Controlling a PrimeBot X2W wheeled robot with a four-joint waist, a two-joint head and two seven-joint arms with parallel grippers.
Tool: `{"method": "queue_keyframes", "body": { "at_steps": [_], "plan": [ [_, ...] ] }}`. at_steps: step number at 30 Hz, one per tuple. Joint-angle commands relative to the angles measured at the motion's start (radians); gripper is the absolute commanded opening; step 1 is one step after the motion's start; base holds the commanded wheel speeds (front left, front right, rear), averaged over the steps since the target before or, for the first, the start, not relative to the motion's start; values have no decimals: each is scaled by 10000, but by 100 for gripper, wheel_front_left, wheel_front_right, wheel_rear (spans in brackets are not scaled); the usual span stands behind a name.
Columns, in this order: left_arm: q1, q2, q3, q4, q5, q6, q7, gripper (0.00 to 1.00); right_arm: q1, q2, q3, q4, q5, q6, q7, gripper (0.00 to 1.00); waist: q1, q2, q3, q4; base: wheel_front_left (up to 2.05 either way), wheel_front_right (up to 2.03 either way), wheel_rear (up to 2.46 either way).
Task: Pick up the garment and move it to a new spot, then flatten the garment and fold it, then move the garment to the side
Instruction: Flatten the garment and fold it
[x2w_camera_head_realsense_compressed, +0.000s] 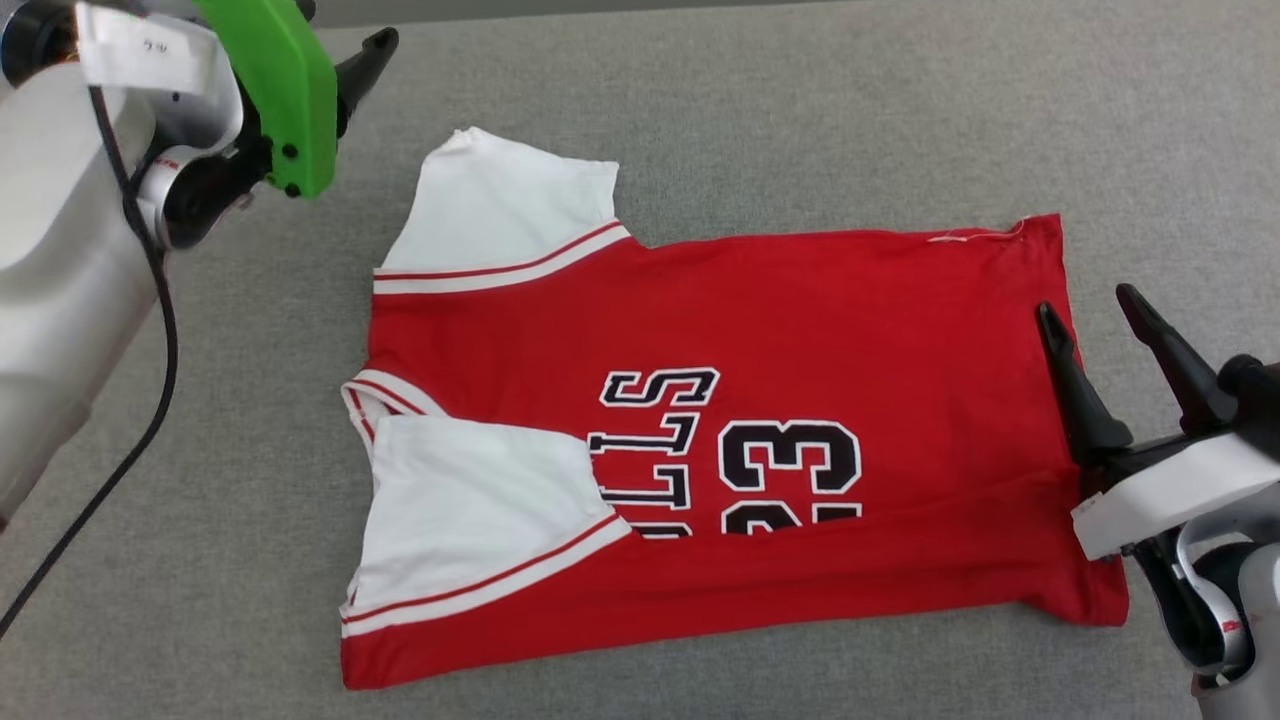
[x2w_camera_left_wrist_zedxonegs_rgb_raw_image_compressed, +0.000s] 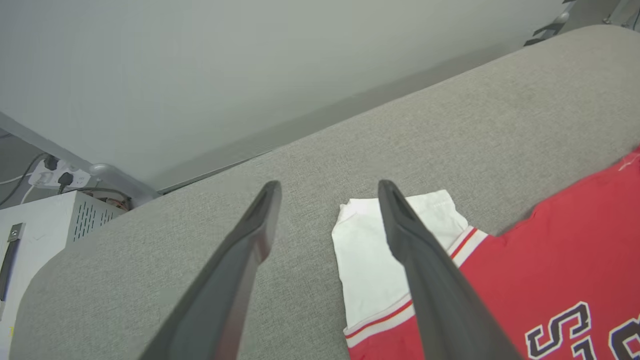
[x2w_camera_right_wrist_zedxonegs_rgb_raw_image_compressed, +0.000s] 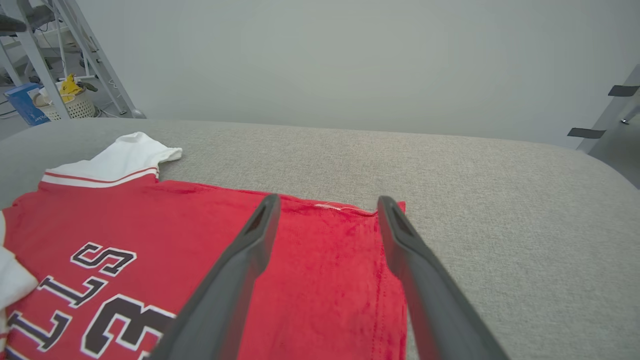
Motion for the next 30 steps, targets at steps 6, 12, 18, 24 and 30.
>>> {"method": "queue_keyframes", "body": {
  "at_steps": [6, 12, 18, 24, 30],
  "plan": [
    [-1231, -567, -490, 1131, -238, -386, 2043, 100, -587, 211, 264, -263, -290, -9, -161, 100, -2, 0, 1587, -767, 0, 0, 0],
    [-1747, -768, -1006, 1989, -159, -513, 3232, 100, -1095, 282, 543, -344, -343, -9, -228, 100, -2, 0, 2257, -1011, 0, 0, 0],
    [-1525, -804, -1529, 2662, -144, -579, 3603, 100, -1541, 203, 733, -73, -260, -9, -418, 100, -2, 0, 2675, -1240, 0, 0, 0],
    [-1277, -634, -1888, 2378, -193, -589, 3614, 0, -1643, 109, 614, 144, -123, -9, -545, 100, -2, 0, 2516, -1175, 0, 0, 0],
    [-1228, -536, -1943, 1890, -191, -591, 2219, 0, -2219, -715, 438, 282, -136, -9, -219, 100, -2, 0, 1867, -806, 0, 0, 0]
  ]
}}
